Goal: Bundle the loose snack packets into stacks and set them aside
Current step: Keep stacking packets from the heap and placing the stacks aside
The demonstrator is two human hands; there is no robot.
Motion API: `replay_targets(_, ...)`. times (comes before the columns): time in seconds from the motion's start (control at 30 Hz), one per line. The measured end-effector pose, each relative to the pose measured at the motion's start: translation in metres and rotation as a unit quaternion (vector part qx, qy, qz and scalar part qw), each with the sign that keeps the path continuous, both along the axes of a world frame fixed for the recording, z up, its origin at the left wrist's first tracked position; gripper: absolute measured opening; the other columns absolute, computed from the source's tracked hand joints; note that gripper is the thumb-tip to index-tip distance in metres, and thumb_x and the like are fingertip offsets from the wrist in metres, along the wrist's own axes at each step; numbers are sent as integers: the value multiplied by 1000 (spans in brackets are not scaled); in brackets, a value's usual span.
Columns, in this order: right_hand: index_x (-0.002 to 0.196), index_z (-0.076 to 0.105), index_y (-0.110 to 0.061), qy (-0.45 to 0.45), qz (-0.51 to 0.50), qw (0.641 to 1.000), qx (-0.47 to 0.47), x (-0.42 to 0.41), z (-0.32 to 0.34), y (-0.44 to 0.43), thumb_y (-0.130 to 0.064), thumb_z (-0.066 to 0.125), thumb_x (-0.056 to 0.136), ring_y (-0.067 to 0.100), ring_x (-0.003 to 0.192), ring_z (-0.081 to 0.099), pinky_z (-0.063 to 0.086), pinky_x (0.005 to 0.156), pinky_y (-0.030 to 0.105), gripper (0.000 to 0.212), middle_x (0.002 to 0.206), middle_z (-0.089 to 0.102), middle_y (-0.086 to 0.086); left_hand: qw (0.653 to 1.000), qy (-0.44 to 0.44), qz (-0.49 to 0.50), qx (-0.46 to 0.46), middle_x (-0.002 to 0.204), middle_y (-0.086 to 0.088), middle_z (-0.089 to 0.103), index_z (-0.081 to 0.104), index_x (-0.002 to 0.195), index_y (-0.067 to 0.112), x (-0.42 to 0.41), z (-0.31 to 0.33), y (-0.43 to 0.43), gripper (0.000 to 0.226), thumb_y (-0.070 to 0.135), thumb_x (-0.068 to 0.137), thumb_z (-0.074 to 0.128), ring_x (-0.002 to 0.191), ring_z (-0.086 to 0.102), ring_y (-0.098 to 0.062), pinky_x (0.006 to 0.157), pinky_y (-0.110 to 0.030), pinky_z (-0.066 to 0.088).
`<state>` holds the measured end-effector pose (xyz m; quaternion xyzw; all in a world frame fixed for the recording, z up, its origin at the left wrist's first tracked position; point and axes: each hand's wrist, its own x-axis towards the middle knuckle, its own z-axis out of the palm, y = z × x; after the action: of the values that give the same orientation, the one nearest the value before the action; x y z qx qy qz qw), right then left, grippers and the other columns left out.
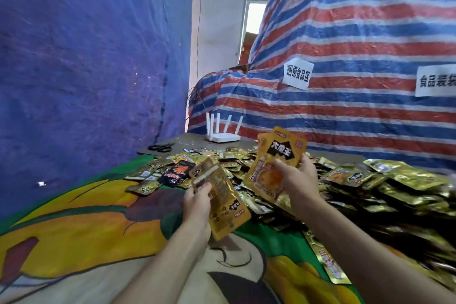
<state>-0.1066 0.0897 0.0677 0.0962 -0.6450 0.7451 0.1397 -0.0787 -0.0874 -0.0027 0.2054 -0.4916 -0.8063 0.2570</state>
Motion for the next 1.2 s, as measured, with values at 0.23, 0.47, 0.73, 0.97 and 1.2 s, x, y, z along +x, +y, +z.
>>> replay_targets(0.23, 108, 65, -9, -45, 129, 990, 40, 36, -49, 23, -9, 60, 97, 33, 89, 75, 57, 88, 59, 11, 93, 77, 14, 971, 2, -30, -238, 101, -8, 59, 52, 106, 6, 16, 6, 23, 49, 53, 94, 59, 94, 58, -21, 88, -39, 46)
replay_targets(0.47, 113, 64, -14, -29, 157, 987, 2, 44, -49, 19, 1, 53, 94, 29, 81, 76, 60, 59, 37, 27, 92, 77, 12, 940, 57, -39, -335, 102, -8, 63, 56, 105, 12, 26, 10, 34, 43, 53, 90, 58, 97, 61, -26, 80, -37, 50)
replay_targets(0.73, 114, 61, -17, -43, 176, 981, -67, 52, -59, 5, 8, 51, 91, 26, 79, 75, 60, 59, 37, 35, 98, 74, 15, 937, 152, -143, -279, 85, -2, 77, 71, 98, 19, 35, 6, 53, 45, 58, 85, 53, 75, 74, -17, 65, -29, 56)
replay_targets(0.97, 103, 63, -7, -24, 145, 983, -106, 55, -61, 1, -2, 51, 79, 35, 79, 67, 55, 68, 42, 27, 89, 67, 21, 914, 214, -282, -198, 91, -17, 69, 70, 100, 6, 39, 4, 58, 46, 38, 68, 79, 78, 68, -31, 68, -37, 56)
replay_targets(1.2, 107, 75, -2, -62, 177, 969, -163, 61, -56, -1, -49, 36, 103, 33, 93, 72, 59, 84, 41, 61, 105, 74, 24, 881, 188, -369, -230, 96, -19, 71, 74, 103, 9, 46, 7, 55, 41, 20, 64, 78, 84, 68, -32, 74, -39, 56)
